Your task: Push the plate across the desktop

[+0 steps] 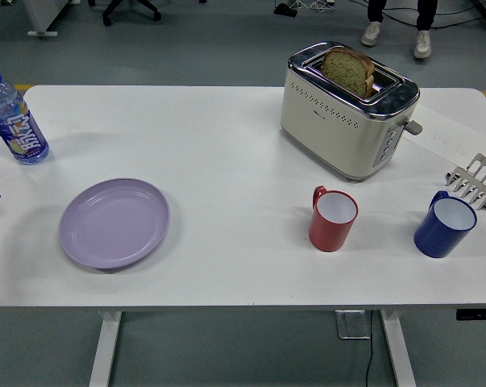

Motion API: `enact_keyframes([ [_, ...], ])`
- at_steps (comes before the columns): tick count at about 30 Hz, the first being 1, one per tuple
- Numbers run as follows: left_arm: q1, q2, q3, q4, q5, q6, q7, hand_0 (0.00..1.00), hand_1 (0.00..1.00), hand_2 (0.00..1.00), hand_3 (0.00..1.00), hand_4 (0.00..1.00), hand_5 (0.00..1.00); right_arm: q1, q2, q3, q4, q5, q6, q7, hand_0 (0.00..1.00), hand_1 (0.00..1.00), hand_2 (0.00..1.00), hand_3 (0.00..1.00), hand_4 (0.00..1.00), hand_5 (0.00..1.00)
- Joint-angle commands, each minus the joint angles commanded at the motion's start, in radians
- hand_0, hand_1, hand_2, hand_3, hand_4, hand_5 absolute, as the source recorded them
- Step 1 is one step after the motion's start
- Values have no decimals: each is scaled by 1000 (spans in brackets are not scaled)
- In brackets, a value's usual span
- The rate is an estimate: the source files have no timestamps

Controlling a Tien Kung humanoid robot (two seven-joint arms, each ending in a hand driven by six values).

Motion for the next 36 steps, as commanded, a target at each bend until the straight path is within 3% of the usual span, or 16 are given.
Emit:
enact_keyframes([
  [12,-19,-16,21,12,-5,2,-8,823,851,860,859,581,998,5,8,12,0,-13,-1,-2,631,580,663,609,176,302],
  [18,-23,-45,34,43,13,-6,-34,845,863,875,881,575,998,0,14,16,0,-16,0,-4,630,580,663,609,176,302],
  [21,-24,-51,49,46,22,-6,-57,845,863,875,881,575,998,0,15,17,0,-19,0,-5,630,580,663,609,176,302],
  [22,-24,-51,58,48,22,-7,-66,863,892,916,952,569,998,0,16,17,0,-19,0,-5,633,580,663,609,176,303],
  [25,-27,-47,97,52,20,-2,-89,863,892,916,952,569,998,1,16,16,0,-21,1,-4,633,580,663,609,176,303],
  [36,-39,-69,143,74,54,0,-100,896,933,961,996,554,998,-4,17,12,0,-14,0,-2,631,581,663,609,175,303],
])
